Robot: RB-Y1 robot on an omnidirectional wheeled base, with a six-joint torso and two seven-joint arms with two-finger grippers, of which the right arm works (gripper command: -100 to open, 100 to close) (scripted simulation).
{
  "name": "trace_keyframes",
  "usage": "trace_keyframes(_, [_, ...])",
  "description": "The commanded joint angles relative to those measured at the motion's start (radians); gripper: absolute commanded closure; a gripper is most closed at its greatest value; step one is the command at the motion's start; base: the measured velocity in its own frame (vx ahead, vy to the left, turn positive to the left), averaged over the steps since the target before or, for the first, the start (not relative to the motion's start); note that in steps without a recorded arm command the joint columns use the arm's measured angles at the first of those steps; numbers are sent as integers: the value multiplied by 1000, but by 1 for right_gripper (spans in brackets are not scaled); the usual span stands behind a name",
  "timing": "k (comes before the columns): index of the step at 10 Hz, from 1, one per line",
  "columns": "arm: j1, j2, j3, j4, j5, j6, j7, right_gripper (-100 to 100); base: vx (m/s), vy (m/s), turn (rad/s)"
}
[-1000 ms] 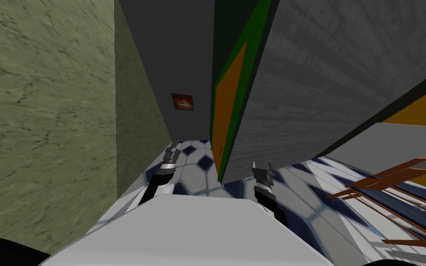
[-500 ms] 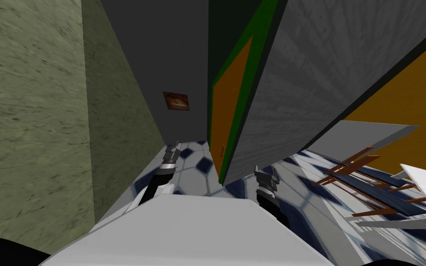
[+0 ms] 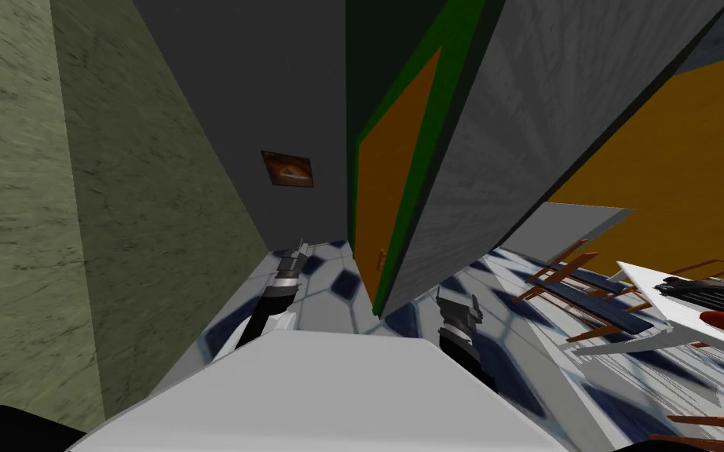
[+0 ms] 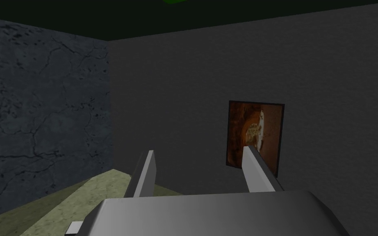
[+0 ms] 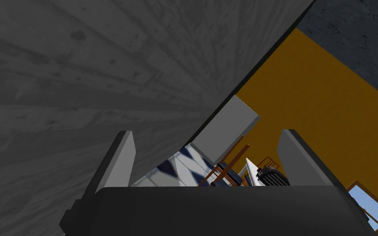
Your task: Push the door open
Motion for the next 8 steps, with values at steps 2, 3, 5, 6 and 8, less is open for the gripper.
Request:
trace_keyframes(2, [1, -5, -4, 30, -47, -21, -20, -100, 90, 102, -149])
trace_keyframes(3, [2, -7, -6, 45, -71, -31, -29, -100, 102, 143, -145])
trace_keyframes(5, [4, -8, -7, 66, -107, -46, -43, -100, 81, 144, -171])
trace_keyframes(6, [6, -10, -9, 80, -131, -56, -52, -100, 91, 129, -155])
trace_keyframes(8, [9, -12, -11, 109, -178, -77, -70, -100, 106, 149, -196])
